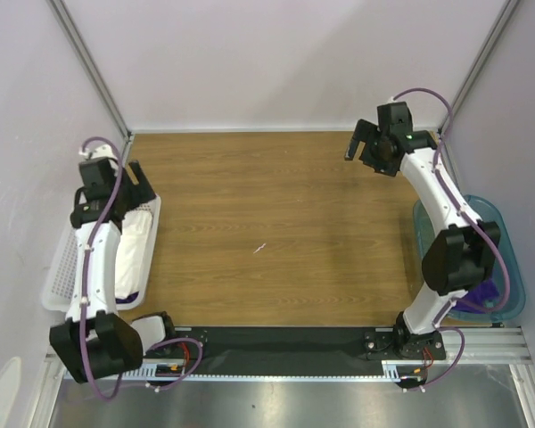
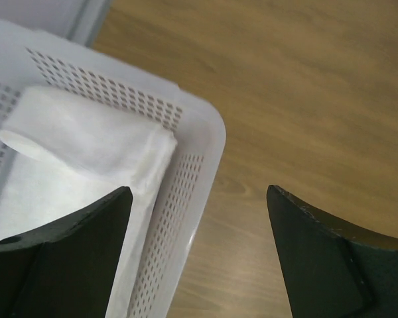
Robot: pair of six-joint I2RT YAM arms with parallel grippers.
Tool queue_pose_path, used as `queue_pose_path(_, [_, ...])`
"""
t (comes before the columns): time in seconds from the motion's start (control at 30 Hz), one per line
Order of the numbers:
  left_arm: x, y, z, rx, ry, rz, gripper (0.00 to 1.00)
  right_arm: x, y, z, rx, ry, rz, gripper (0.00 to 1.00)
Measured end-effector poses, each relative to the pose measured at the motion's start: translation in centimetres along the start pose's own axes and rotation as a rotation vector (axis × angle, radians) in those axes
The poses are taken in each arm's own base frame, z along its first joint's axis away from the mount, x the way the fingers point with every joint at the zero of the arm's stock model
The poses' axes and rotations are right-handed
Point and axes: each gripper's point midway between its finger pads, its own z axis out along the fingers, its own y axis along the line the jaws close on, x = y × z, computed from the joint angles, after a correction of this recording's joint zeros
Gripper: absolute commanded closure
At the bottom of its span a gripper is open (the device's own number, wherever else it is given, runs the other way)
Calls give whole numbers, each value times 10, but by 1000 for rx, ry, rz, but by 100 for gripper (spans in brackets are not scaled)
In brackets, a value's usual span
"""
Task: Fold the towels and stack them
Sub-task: Neatly place the folded towel into the bin, then grab crumpled towel
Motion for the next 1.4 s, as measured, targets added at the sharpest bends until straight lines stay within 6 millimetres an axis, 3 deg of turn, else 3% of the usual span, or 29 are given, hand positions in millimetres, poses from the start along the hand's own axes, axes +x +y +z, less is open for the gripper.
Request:
queue_pose_path(0.13, [55,-5,26,8,187,57,13,-9,-3,-27,-5,-68,23,0])
queue_pose_path(0.23, [78,-4,39,-7,281,117,14,-9,-6,-40,-1,-96,39,0])
queue_pose_path(0.33, [90,-9,45,-3,319,183,17,-3,-11,-41,13,-92,56,0])
queue_pose_path(0.43, [96,-10,50,-4,335,216,29,7,-18,-39,36,-74,71,0])
queue_pose_path(0.5, [105,-4,56,-27,364,234,40,13,-22,-39,47,-66,83,0])
queue_pose_path(0.7, [139,11,64,-75,457,258,53,10,-24,-50,53,-95,103,0])
queue_pose_path(0.83, [144,14,62,-86,473,258,65,7,-24,-58,50,-118,111,0])
queue_pose_path(0.87, [145,14,61,-88,476,254,76,6,-24,-58,50,-120,112,0])
queue_pose_path(0.93, [145,14,60,-86,477,265,83,7,-25,-58,50,-119,113,0])
queue_pose_path(1.03, [145,15,58,-78,482,313,85,9,-25,-57,53,-113,112,0])
queue_pose_path(1.13, [144,17,55,-86,483,316,80,9,-25,-57,53,-113,111,0])
queue_pose_path(1.2, [143,17,51,-88,478,311,66,9,-26,-56,55,-111,110,0])
queue_pose_path(1.33, [141,19,38,-131,489,256,25,10,-32,-50,80,-98,113,0])
queue_pose_path(1.4, [132,16,31,-151,478,244,20,9,-44,-45,120,-83,132,0])
